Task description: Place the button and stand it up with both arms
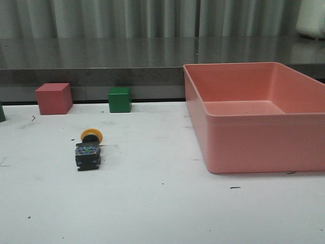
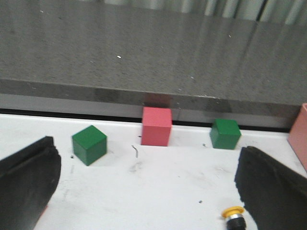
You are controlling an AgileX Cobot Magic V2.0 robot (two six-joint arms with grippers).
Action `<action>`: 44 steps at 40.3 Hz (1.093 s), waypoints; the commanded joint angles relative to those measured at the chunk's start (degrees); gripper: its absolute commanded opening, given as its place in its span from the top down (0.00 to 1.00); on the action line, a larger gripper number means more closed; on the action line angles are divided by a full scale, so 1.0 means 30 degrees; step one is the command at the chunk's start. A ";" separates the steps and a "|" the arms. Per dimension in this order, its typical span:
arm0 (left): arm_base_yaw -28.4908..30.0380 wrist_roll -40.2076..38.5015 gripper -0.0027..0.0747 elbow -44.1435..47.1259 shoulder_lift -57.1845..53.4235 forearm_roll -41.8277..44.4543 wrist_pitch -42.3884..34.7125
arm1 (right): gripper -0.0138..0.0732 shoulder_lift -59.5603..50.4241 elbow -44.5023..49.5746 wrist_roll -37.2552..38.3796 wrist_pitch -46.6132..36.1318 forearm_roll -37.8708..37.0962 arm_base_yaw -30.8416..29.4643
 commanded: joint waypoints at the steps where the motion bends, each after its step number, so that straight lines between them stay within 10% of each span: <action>1: -0.1885 -0.0154 0.07 -0.2052 0.2330 -0.0282 -0.1009 | 0.91 0.0162 -0.0500 -0.0183 -0.1641 -0.0311 -0.0077; 16: -0.6222 -0.0154 0.07 -0.8754 1.1290 -0.0949 0.6431 | 0.91 0.0162 -0.0500 -0.0183 -0.1641 -0.0311 -0.0077; 44: -0.6276 -0.2647 0.07 -1.8938 2.3524 -0.2538 1.7643 | 0.91 0.0162 -0.0500 -0.0183 -0.1641 -0.0311 -0.0077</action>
